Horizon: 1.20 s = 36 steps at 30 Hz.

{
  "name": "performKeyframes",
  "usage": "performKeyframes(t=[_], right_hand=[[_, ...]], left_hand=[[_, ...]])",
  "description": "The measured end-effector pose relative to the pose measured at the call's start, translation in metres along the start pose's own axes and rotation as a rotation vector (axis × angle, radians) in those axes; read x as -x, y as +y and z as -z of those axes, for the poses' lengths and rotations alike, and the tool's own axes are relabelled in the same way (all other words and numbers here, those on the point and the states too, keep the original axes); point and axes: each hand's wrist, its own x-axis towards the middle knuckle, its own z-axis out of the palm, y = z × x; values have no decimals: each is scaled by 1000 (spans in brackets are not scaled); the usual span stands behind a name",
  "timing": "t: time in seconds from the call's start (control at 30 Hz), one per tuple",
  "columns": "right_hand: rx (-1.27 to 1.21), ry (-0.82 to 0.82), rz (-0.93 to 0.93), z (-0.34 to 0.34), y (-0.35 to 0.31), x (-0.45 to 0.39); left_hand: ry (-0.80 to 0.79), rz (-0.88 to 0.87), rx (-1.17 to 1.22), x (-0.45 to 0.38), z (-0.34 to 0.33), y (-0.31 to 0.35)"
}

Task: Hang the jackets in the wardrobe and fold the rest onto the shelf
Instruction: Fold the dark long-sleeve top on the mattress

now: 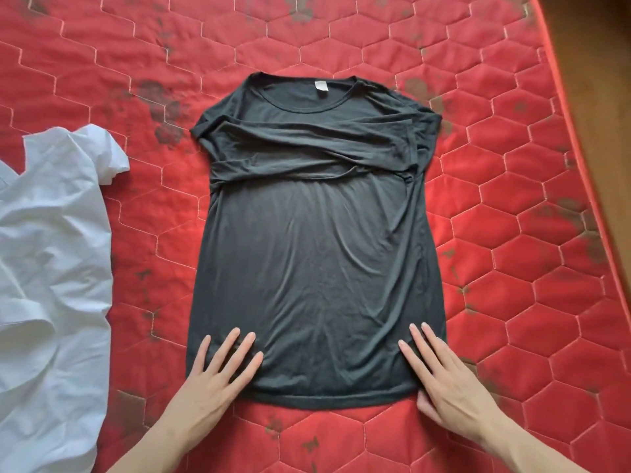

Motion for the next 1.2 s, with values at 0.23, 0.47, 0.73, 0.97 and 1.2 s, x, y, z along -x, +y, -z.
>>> performKeyframes(t=[0.23,0.47,0.73,0.97,1.2], right_hand=[[-30,117,-111,20,-9,-7],[-119,133,-114,43,23,0],[-337,280,-188,96,59,-43],[-507,225,-291,147,97,-125],[-1115,266,-668,158,128,-208]], left_hand=[[87,57,60,9,13,-12],[61,80,270,9,52,-60],[137,311,809,-45,105,-91],[-204,458,769,-89,129,-145],[233,750,1237,-137,127,-197]])
